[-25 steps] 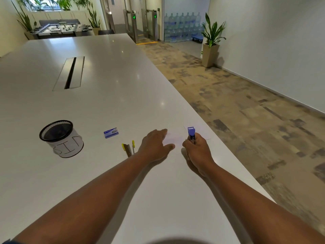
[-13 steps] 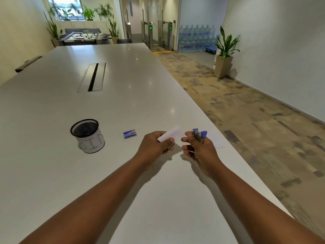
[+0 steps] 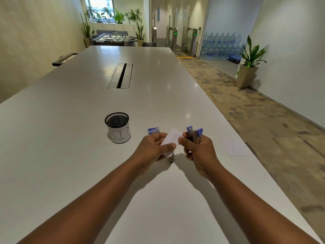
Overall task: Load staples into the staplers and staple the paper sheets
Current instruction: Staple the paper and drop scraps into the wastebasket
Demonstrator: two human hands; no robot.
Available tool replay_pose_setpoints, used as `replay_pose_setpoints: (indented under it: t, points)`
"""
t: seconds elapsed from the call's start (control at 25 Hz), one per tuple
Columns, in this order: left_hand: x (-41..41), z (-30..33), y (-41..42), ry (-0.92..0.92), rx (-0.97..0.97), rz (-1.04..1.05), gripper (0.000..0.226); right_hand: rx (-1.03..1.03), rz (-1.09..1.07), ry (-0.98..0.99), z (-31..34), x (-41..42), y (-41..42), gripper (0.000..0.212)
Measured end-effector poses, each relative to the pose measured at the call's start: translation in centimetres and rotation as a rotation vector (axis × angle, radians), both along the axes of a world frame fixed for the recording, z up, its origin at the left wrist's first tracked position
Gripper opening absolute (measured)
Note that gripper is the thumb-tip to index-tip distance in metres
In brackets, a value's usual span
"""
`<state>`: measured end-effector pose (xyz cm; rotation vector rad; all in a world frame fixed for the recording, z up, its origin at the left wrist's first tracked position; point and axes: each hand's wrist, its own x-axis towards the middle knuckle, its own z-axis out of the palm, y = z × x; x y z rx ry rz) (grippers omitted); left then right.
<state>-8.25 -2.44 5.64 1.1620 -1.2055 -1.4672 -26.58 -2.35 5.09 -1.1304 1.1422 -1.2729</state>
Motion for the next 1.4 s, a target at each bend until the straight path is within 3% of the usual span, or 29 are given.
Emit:
replay_pose_setpoints:
  t: [0.2, 0.4, 0.56, 1.12, 1.4]
  points:
    - [1.5, 1.0, 0.8, 0.030, -0.137, 0.109, 0.026, -0.026, 0.110, 0.083, 0.6, 1.4, 0.3, 0.011]
    - [2.3, 1.3, 1.1, 0.069, -0.118, 0.111, 0.024, -0.019, 0.135, 0.090, 0.8, 2.1, 0.3, 0.009]
    - [2.4, 1.5, 1.4, 0.095, -0.083, 0.105, 0.024, -0.017, 0.154, 0.101, 0.9, 2.0, 0.2, 0.026]
    - [2.0, 1.7, 1.7, 0.129, -0.025, 0.113, 0.017, -0.049, 0.213, 0.170, 1.2, 1.7, 0.5, 0.031]
    - [2.1, 1.5, 1.3, 0.116, 0.000, 0.116, 0.027, -0.042, 0.252, 0.183, 1.3, 1.3, 0.5, 0.038]
